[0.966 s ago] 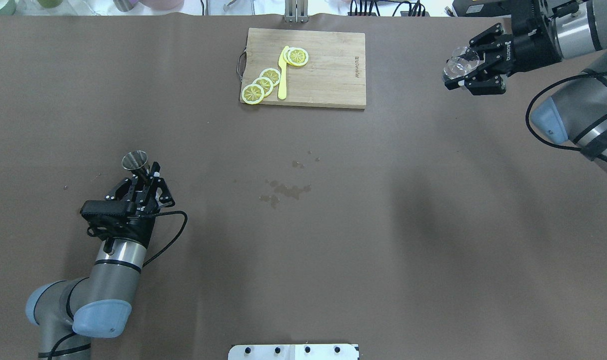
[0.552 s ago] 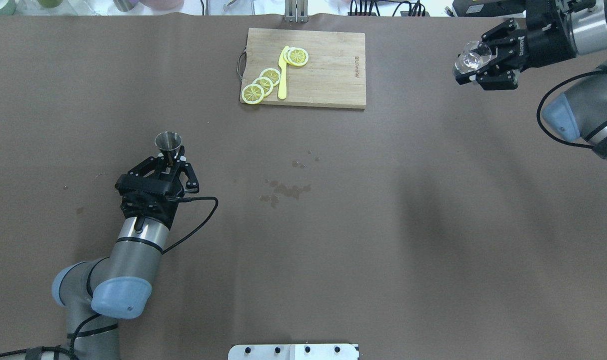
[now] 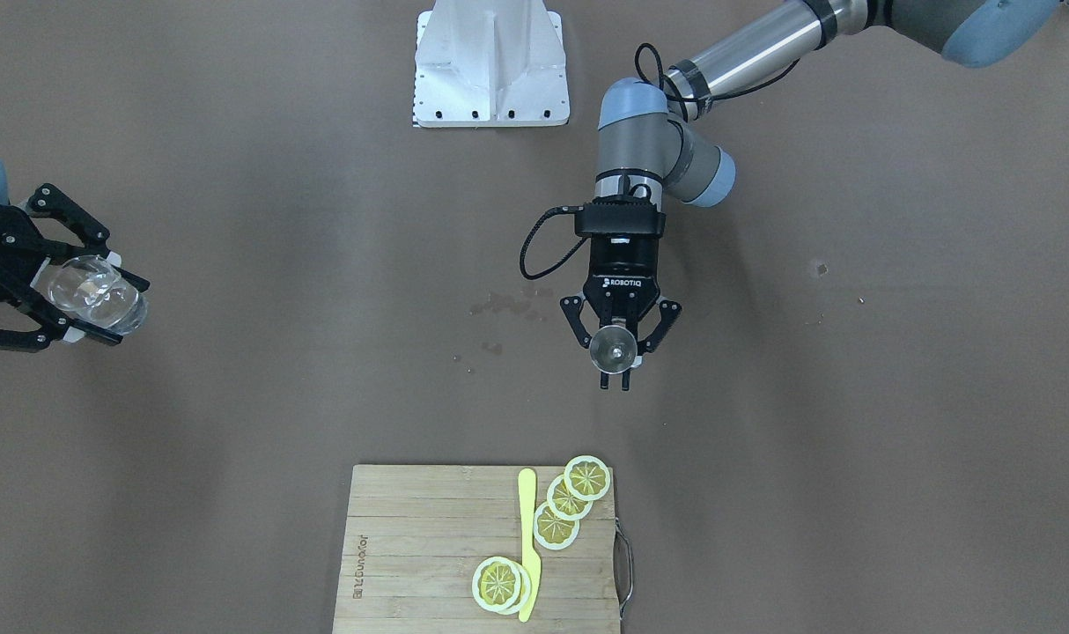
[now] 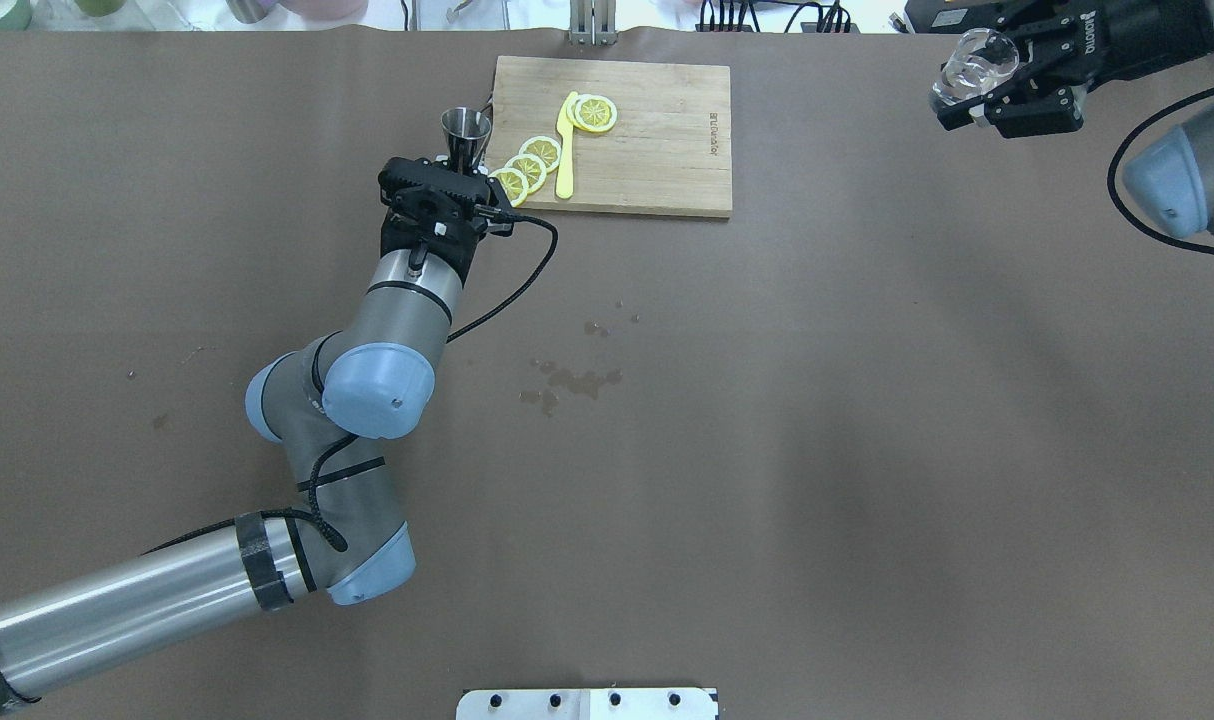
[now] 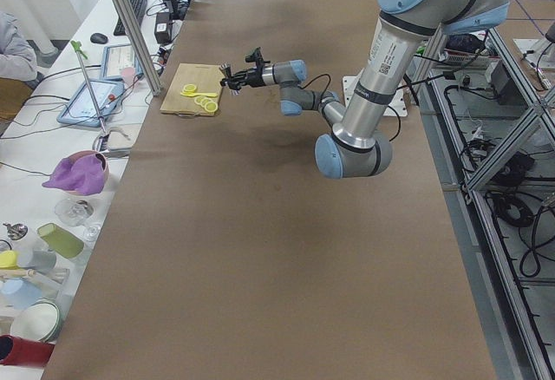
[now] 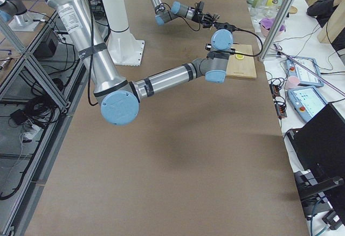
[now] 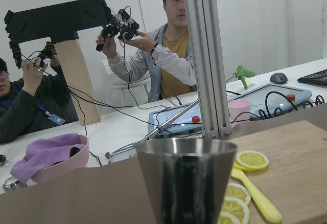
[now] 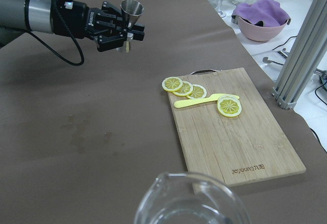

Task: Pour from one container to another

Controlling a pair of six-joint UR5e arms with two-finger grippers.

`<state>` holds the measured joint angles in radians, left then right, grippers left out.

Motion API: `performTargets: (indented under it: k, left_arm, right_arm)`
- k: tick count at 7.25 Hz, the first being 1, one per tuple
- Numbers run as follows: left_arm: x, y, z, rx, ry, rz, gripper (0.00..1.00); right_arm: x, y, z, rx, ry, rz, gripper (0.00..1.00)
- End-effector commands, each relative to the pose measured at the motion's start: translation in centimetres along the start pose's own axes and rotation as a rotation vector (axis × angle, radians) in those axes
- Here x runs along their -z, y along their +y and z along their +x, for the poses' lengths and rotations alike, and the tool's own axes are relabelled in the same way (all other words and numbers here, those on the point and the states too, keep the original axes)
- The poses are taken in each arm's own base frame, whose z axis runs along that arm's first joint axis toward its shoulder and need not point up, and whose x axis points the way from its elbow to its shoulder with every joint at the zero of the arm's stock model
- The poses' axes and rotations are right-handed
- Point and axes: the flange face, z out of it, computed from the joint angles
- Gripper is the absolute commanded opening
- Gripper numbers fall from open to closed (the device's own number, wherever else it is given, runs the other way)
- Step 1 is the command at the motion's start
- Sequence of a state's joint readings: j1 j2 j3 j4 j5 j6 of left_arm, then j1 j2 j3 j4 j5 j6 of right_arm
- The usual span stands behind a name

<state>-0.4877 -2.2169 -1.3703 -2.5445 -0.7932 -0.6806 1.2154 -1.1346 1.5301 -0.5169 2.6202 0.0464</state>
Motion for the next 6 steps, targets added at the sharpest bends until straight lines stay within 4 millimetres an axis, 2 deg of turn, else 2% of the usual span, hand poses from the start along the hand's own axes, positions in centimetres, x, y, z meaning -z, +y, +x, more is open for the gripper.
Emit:
performTargets:
  k: [1, 2, 3, 5, 6]
  left_arm:
    - [-4.6, -1.6, -3.9, -0.046, 0.085, -0.077, 0.0]
    - [-4.7, -1.8, -3.8, -0.092, 0.089, -0.073, 0.0]
    - [-4.4, -2.5, -3.6, -0.084, 0.101, -0.052, 0.0]
    - [-4.8, -2.2, -4.0, -0.119, 0.087, -0.048, 0.0]
    - [-4.4, -2.2, -2.8, -0.14, 0.1, -0.045, 0.0]
  right_arm:
    - [-0.8, -4.4, -1.3, 0.019, -0.027, 0.006, 0.0]
    - [-1.5, -6.4, -1.3, 0.002, -0.037, -0.007, 0.0]
    - [-2.7, -7.4, -1.5, -0.016, -0.051, -0.02, 0.0]
    - [-4.1, -9.3, -2.1, -0.015, -0.069, -0.027, 0.0]
    - [-5.1, -9.8, -2.6, -0.022, -0.079, -0.036, 0.0]
